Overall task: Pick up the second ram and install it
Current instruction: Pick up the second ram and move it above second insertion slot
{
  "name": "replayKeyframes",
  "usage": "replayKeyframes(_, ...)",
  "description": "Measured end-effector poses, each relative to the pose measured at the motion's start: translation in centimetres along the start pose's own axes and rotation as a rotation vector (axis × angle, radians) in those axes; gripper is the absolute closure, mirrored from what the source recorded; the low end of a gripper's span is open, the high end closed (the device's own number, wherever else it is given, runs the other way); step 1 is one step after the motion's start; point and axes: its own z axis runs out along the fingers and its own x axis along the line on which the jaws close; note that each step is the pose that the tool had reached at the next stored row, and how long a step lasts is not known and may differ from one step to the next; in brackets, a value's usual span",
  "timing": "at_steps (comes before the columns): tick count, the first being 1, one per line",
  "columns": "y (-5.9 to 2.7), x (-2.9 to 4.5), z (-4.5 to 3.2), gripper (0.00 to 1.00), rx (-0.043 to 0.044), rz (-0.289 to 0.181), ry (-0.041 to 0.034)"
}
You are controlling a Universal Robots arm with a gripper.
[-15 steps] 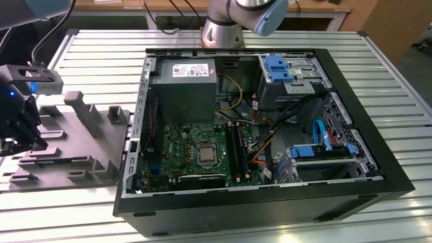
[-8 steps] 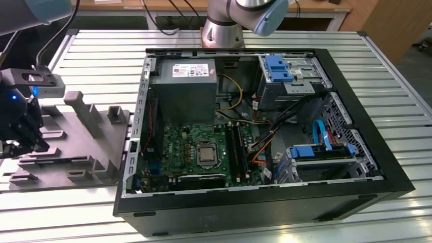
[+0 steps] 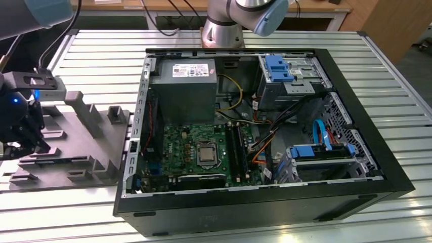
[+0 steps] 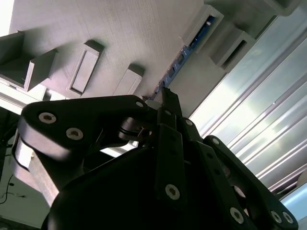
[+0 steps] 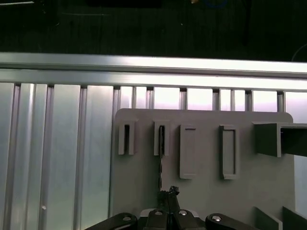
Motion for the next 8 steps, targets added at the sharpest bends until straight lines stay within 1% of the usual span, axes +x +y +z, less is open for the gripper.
replayKeyframes(5, 0.29, 0.0, 0.33, 0.9, 0.0001, 0.003, -0.0002)
replayKeyframes(8, 0.31, 0.0, 0.35, 0.9, 0.0, 0.003, -0.0001)
